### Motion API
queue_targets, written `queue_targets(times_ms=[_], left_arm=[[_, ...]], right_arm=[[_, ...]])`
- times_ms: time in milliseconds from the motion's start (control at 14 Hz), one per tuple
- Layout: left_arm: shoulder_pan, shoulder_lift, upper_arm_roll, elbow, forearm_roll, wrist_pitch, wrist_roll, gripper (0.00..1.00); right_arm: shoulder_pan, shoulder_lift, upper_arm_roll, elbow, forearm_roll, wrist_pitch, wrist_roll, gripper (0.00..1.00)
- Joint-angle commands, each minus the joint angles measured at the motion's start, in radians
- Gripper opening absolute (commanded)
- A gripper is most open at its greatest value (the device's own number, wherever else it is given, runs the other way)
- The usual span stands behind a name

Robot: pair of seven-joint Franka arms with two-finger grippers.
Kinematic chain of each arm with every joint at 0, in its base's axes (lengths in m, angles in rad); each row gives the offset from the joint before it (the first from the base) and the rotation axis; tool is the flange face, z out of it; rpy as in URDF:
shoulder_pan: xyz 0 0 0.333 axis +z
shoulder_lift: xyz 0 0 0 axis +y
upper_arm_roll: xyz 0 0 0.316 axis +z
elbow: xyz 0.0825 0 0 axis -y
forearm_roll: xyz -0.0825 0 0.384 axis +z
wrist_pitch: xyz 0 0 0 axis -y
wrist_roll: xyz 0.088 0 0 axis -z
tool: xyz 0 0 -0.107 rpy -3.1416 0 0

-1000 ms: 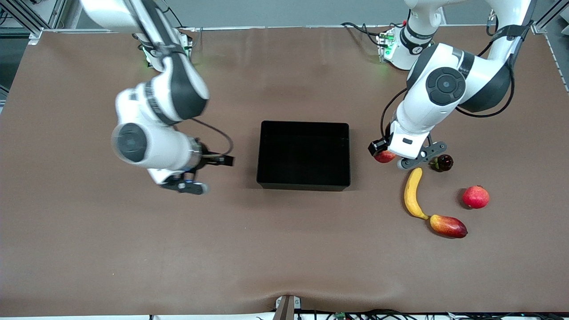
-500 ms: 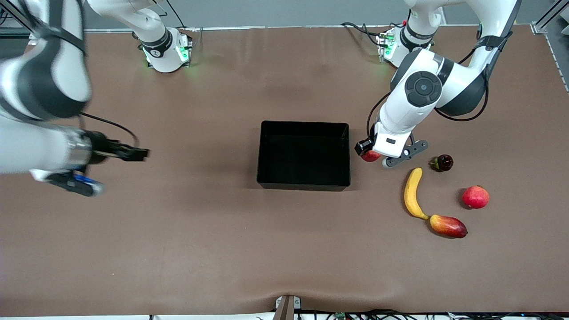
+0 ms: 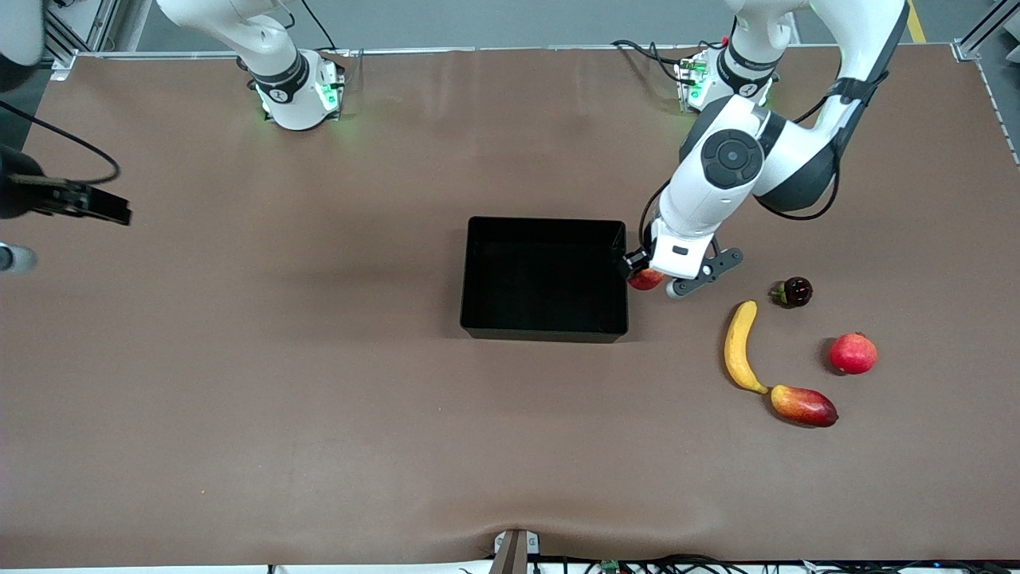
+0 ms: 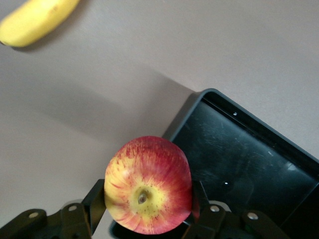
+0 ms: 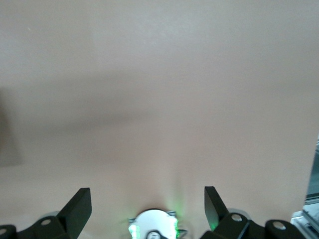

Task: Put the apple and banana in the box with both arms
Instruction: 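Carry the apple over the black box and open the left gripper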

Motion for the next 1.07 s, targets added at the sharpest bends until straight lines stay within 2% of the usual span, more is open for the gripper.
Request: queue_targets(times_ms=[0, 214, 643, 1000], left_arm=[[-0.014, 0.042, -0.006, -0.011, -0.002, 0.059, -0.039, 0.0], [-0.046, 0.057, -0.006, -0.009, 0.0, 0.098, -0.113, 0.0], [-0.128, 0.088, -0.003, -0.012, 0.003, 0.101, -0.203, 0.0], [-0.137, 0.177, -0.003, -0.012, 0.125, 0.135, -0.282, 0.0]], right_arm=[[-0.07, -0.13, 0.011, -0.146, -0.021, 0.047, -0.117, 1.0], [-0.076, -0.282, 0.01, -0.302, -0.024, 0.117, -0.182, 1.0], [-0.058, -0.277, 0.022, -0.267, -0.017, 0.117, -0.168, 1.0], [-0.027, -0.28, 0.024, -0.26, -0.022, 0.113, -0.113, 1.0]])
